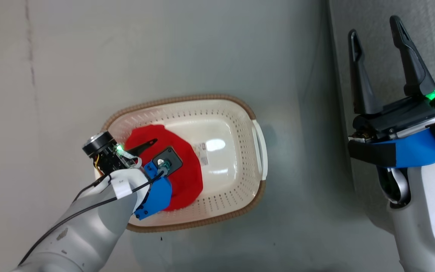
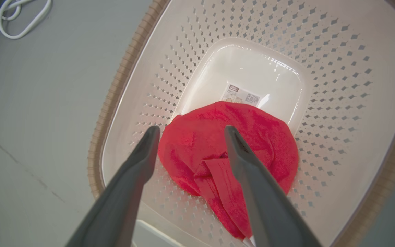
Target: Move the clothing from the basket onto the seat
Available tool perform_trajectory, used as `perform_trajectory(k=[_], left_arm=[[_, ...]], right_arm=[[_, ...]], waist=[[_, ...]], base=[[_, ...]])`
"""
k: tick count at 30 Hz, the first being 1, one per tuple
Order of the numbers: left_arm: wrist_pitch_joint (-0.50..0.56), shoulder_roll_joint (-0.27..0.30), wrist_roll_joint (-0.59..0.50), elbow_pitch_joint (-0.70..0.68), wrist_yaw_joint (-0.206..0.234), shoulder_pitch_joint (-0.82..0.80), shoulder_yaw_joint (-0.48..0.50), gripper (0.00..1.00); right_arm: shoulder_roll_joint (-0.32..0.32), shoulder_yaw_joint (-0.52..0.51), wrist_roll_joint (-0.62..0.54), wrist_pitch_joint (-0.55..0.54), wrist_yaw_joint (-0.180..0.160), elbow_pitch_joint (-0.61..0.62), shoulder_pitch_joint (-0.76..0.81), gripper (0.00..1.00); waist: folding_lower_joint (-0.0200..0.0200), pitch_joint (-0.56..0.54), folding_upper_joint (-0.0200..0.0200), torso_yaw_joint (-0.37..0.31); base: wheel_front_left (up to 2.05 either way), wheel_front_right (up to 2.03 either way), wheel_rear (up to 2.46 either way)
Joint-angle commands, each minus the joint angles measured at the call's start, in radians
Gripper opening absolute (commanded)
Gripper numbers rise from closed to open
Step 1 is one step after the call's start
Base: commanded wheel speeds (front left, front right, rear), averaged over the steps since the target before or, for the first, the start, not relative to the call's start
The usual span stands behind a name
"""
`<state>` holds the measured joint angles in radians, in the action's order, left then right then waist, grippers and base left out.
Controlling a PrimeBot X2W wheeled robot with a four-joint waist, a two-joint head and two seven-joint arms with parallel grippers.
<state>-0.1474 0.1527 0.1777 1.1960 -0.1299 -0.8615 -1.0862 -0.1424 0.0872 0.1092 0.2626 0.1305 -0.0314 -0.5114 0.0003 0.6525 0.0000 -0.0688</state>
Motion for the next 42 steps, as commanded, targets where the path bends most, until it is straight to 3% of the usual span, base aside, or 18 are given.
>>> perform_trajectory(k=[1,6,11,29,30,31,32,42], left_arm=[[0.010,-0.001,0.012,0.007,0.000,-0.032,-0.017,1.00],[0.095,-0.002,0.050,0.038,0.000,-0.085,-0.124,1.00],[0.174,0.008,0.073,0.055,0.000,-0.140,-0.170,1.00],[0.278,0.006,0.016,0.080,0.000,-0.240,-0.197,1.00],[0.282,0.008,0.008,0.081,0.000,-0.241,-0.197,0.67],[0.280,0.007,-0.003,0.081,0.000,-0.240,-0.197,0.27],[0.273,0.003,0.006,0.082,0.000,-0.243,-0.197,0.00],[0.236,-0.047,0.026,0.086,0.000,-0.250,-0.188,0.00]], right_arm=[[-0.005,0.000,0.002,0.003,0.000,0.007,-0.020,1.00],[-0.009,-0.007,0.000,0.004,0.000,0.031,-0.033,1.00],[-0.008,-0.021,0.001,0.003,0.000,0.066,-0.038,1.00],[0.012,-0.058,-0.024,0.003,0.000,0.218,0.021,1.00],[0.014,-0.058,-0.026,0.003,0.000,0.227,0.024,1.00],[0.015,-0.057,-0.028,0.003,0.000,0.235,0.026,1.00],[0.016,-0.058,-0.029,0.004,0.000,0.241,0.027,1.00],[0.019,-0.060,-0.031,0.003,0.000,0.231,0.017,1.00]], waist=[[-0.0003,0.068,0.0000,-0.014],[-0.0003,0.150,0.0000,-0.020],[-0.0003,0.222,0.0000,-0.030],[-0.0003,0.383,0.0000,-0.058],[-0.0003,0.386,0.0000,-0.059],[-0.0003,0.387,0.0000,-0.060],[-0.0003,0.389,0.0000,-0.061],[-0.0003,0.344,0.0000,-0.049]], base=[[0.00,0.00,0.00],[0.00,0.00,0.00],[0.00,0.00,0.00],[0.00,0.00,0.00],[0.00,0.00,0.00],[0.00,0.00,0.00],[0.00,0.00,0.00],[0.00,0.00,0.00]])
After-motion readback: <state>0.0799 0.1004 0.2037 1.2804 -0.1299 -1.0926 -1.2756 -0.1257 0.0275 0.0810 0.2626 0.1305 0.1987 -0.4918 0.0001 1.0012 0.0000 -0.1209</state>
